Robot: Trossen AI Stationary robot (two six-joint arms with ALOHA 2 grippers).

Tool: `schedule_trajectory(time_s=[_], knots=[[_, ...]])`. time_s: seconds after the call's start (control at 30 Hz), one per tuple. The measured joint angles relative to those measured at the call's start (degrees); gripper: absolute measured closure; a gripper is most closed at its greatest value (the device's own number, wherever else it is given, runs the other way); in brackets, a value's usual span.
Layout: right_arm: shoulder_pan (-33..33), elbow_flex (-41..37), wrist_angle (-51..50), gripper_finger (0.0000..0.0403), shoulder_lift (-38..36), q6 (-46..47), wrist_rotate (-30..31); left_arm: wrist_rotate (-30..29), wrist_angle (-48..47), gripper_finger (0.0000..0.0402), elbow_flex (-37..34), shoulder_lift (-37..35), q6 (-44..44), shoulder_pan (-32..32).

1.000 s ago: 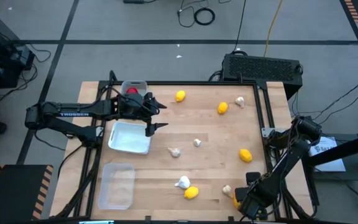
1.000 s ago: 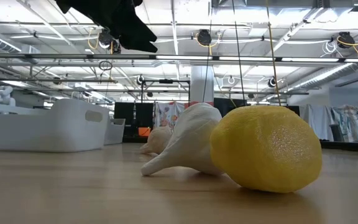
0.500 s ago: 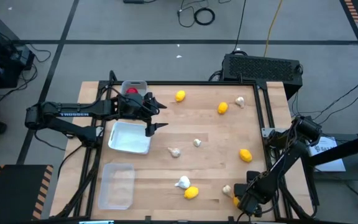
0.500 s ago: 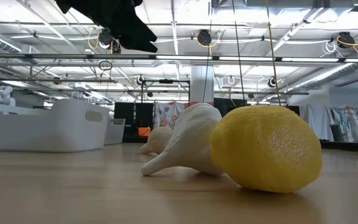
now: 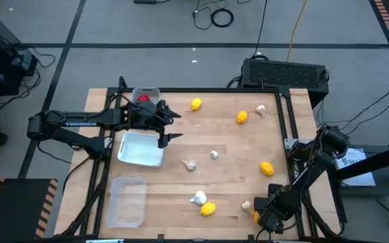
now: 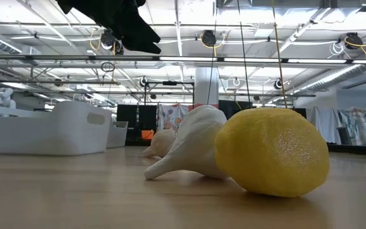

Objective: Sort produce into baskets
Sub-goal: Put the red tomato into the gray bin

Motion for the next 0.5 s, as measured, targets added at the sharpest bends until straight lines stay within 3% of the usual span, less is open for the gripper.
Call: schedule_trajectory(time_s=[0.17,0.37,0.5], knots=[[-1.4,0.3,-5.4,0.0086,0.0,-2.7,-3.1,0.0,0.0,0.0032,0.0,0.0,0.0,0.0],[-4.8,3.5,-15.3,0.0087,0.0,-11.3,-2.4,-1.3,-0.8,0.0032,0.0,0.0,0.0,0.2],[-8.4,6.2,-22.3,0.0087,0.0,-14.9,5.3,-6.1,-4.2,0.0032,0.0,0.0,0.0,1.1]])
